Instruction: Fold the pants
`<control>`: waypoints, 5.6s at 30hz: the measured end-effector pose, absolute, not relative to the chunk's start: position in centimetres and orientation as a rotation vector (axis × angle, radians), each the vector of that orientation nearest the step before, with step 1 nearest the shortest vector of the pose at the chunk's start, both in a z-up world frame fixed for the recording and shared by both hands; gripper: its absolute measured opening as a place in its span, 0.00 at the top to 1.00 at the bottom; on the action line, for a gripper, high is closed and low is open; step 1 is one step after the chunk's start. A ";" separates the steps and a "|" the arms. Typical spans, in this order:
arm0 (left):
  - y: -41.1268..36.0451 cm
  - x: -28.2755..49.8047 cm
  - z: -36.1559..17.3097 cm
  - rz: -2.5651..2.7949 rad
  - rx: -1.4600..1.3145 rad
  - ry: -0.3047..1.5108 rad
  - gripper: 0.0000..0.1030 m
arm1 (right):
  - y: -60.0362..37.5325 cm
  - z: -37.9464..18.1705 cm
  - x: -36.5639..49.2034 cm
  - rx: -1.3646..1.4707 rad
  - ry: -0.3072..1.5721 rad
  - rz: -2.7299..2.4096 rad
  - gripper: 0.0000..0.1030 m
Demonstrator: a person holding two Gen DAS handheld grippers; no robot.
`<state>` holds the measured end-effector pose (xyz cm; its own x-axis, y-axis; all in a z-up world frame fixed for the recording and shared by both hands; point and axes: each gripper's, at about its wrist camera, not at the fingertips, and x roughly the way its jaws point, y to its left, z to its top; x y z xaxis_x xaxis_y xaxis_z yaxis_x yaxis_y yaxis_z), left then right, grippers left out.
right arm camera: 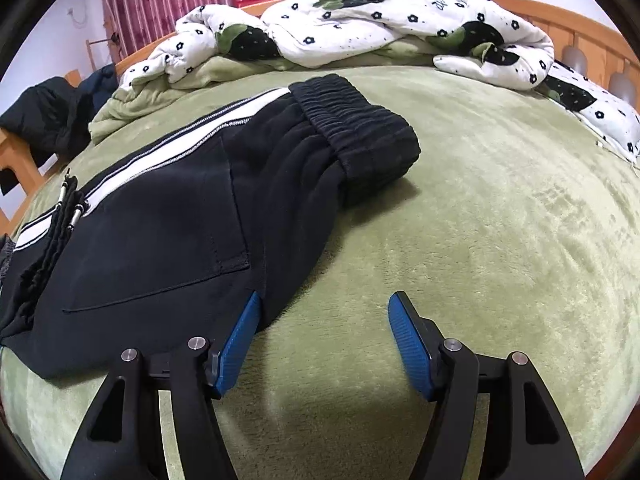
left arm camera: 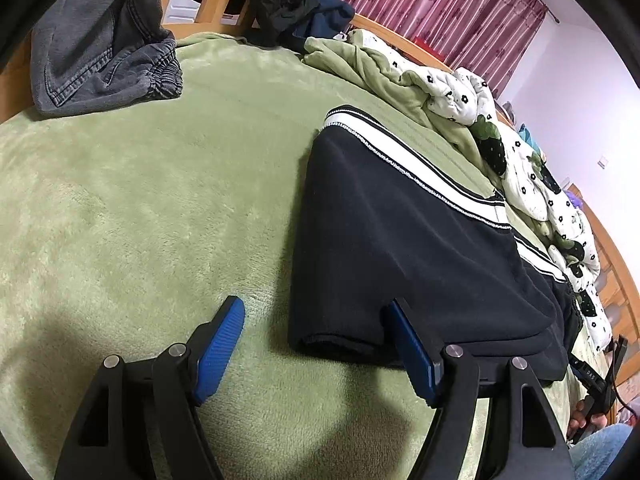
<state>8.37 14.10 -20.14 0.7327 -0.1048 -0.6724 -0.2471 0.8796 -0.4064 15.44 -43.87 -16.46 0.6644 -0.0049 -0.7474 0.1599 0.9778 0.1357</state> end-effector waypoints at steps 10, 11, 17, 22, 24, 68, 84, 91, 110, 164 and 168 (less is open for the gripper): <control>14.0 8.1 -20.1 0.081 -0.513 0.724 0.30 | -42.2 -14.3 17.2 -0.003 0.792 -0.070 0.36; 14.0 8.1 -20.1 0.081 -0.512 0.727 0.30 | -42.2 -15.1 17.7 -0.003 0.813 -0.067 0.38; 14.3 8.3 -19.2 0.053 -0.588 0.750 0.32 | -43.7 -16.5 18.1 0.120 0.853 -0.007 0.42; 13.4 10.5 -19.9 0.077 -0.610 0.800 0.50 | -43.6 -16.6 18.2 0.122 0.862 -0.005 0.41; 12.8 11.0 -19.5 0.108 -0.579 0.807 0.59 | -43.4 -16.6 18.2 0.109 0.859 -0.009 0.41; -10.0 12.4 -9.0 -0.317 0.021 0.784 0.29 | -43.5 -12.4 14.7 0.314 0.773 0.053 0.41; -4.5 13.6 -13.5 -0.141 -0.071 1.002 0.31 | -29.4 -15.0 22.7 0.322 1.092 0.355 0.64; -5.1 11.6 -13.5 -0.355 -0.241 0.992 0.29 | -27.3 -8.9 23.6 0.142 1.103 0.365 0.83; -11.0 11.8 -17.9 -0.100 -0.325 0.824 0.30 | -36.4 -3.9 22.2 0.302 0.838 0.377 0.84; -15.5 10.4 -14.3 -0.306 -0.147 0.935 0.72 | -49.2 -11.3 21.9 0.189 0.884 0.007 0.70; -13.9 10.8 -10.9 -0.265 -0.203 0.928 0.49 | -48.1 -10.8 23.1 0.188 0.885 0.021 0.58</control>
